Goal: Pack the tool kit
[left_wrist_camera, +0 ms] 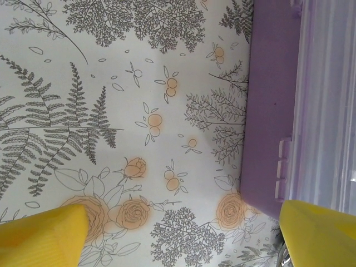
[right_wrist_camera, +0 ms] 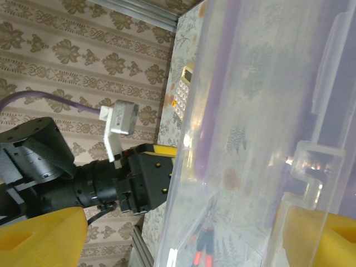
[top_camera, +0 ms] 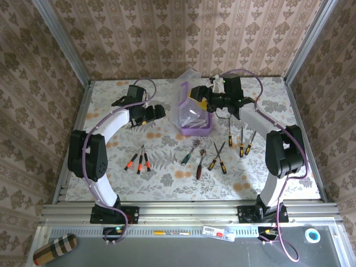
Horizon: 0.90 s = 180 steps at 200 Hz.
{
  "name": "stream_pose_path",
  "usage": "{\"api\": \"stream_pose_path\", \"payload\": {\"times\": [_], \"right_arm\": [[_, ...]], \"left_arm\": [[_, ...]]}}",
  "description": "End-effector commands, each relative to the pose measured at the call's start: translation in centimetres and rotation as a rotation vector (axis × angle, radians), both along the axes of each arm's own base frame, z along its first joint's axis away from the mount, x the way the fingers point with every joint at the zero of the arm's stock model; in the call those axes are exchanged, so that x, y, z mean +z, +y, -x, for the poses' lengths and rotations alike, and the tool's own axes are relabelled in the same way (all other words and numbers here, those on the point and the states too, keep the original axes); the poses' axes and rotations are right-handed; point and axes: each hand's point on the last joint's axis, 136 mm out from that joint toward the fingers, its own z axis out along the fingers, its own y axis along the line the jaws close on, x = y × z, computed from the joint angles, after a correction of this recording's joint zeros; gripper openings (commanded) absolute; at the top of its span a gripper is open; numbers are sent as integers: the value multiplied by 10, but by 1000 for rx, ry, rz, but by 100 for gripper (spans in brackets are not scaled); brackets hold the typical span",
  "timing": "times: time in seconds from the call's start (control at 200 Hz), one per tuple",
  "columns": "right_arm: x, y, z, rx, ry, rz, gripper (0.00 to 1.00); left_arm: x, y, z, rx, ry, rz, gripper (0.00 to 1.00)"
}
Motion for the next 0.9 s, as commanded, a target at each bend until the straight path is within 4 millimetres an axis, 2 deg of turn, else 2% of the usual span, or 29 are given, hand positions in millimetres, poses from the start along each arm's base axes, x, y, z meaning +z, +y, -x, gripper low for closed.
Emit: {"api": "stream_pose_path", "payload": {"times": [0.0, 0.195, 0.405, 0.58, 0.78, 0.895], "right_arm": [[31, 8, 6, 28, -74, 5, 90], [34, 22, 9, 62, -77, 22, 90], [35, 34, 12, 85, -81, 32, 90], [35, 41, 12, 98, -79, 40, 91], [28, 48, 15, 104, -75, 54, 91], [31, 48, 15, 101, -83, 54, 91]], "left_arm": [[-7, -8, -5, -39, -6, 3, 89], [-14, -5, -2, -24, -9, 6, 90], [-26, 12, 5, 8, 16, -8, 90], [-29, 21, 7, 32, 17, -10, 90], [-24, 27, 15, 44, -4, -3, 91], [-9, 30, 23, 35, -39, -30, 92]]}}
